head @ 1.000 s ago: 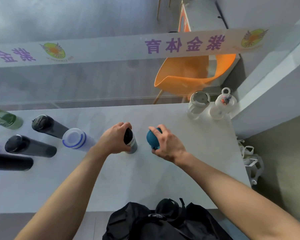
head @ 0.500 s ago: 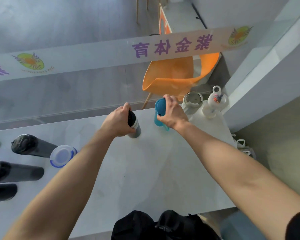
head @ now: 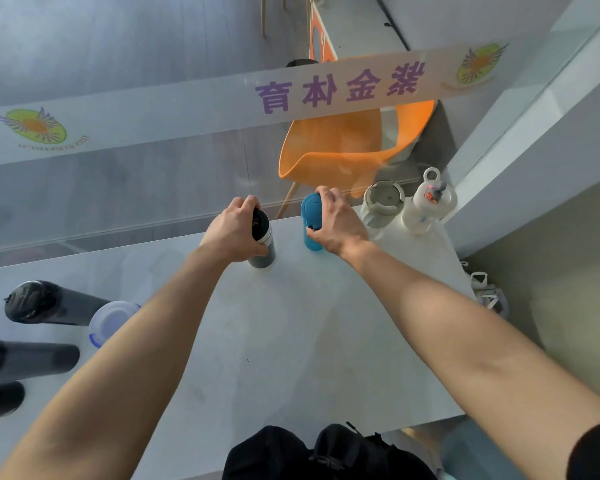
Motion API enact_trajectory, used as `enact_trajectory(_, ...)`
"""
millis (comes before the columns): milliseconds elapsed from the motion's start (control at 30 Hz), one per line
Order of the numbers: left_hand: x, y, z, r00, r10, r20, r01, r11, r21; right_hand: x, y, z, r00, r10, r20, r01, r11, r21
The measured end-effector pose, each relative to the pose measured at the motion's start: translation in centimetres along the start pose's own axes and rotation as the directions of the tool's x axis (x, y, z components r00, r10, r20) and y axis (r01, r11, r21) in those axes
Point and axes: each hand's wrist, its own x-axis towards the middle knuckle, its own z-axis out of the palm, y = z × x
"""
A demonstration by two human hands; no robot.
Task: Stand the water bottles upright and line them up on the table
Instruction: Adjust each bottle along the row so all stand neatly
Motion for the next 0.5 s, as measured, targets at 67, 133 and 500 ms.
enact_trajectory(67,0.1,0.0,0.1,1.000,-0.001,-0.006,0.001,1.000,0.000,0.1,0.1,0.2,1.000,0.004,0.003,-0.004,1.000,-0.009)
enact_trajectory(133,0.0,-0.2,0.4,1.000,-0.001,-0.019,0.001,1.000,-0.004,-0.1,0.2,0.1,1.000,0.029,0.012,-0.028,0.999,-0.032)
enact_trajectory(500,1.0,0.2,0.4,0.998,-0.029,-0.056,0.026,0.999,-0.047,-9.5,4.9,3.8,0.879,0.331,0.343,-0.283,0.941,-0.185)
